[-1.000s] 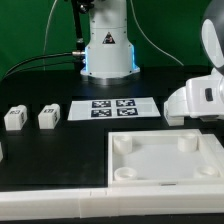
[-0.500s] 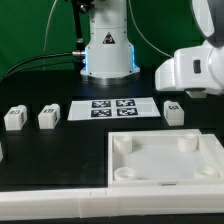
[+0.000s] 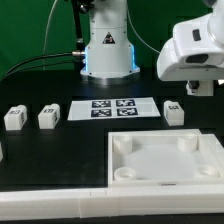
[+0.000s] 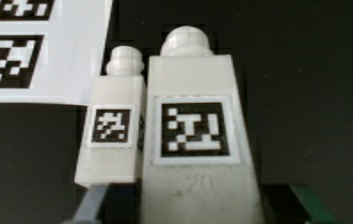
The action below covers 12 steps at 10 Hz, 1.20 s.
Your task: Assemble one leg
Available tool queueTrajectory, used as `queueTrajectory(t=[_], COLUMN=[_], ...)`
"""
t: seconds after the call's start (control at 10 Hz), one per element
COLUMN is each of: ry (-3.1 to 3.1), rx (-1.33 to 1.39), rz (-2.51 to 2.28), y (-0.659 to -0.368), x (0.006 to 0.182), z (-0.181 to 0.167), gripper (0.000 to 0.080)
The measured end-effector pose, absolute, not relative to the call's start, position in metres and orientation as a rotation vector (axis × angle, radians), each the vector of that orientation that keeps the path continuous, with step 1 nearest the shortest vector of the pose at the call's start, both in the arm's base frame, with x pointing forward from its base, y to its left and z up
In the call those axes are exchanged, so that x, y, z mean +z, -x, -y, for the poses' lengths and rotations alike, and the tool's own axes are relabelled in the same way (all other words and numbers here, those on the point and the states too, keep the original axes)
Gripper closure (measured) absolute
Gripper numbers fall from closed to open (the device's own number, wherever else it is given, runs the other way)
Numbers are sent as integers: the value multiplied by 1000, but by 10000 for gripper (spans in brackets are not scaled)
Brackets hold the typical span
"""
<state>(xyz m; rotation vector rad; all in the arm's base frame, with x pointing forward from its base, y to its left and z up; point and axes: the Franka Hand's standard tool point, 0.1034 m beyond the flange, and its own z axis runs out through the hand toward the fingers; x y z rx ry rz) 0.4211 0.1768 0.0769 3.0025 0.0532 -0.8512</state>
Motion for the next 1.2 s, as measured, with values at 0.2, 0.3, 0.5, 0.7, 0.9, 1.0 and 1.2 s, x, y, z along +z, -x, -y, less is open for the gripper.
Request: queueTrajectory(t=[0.2, 0.3, 0.5, 0.7, 0.9, 1.0, 1.2], ry=[-3096, -3132, -3185, -3201, -3198, -3192, -3193], rx=[-564, -415, -132, 82, 274, 247, 250], rz=[-88, -83, -89, -108, -131, -178, -177], y=[-436, -438, -450, -461, -485, -492, -494], x=[80, 83, 94, 105, 118, 121, 121], z=[-171, -166, -153, -136, -120, -113, -114], gripper=[507, 507, 507, 507, 507, 507, 507])
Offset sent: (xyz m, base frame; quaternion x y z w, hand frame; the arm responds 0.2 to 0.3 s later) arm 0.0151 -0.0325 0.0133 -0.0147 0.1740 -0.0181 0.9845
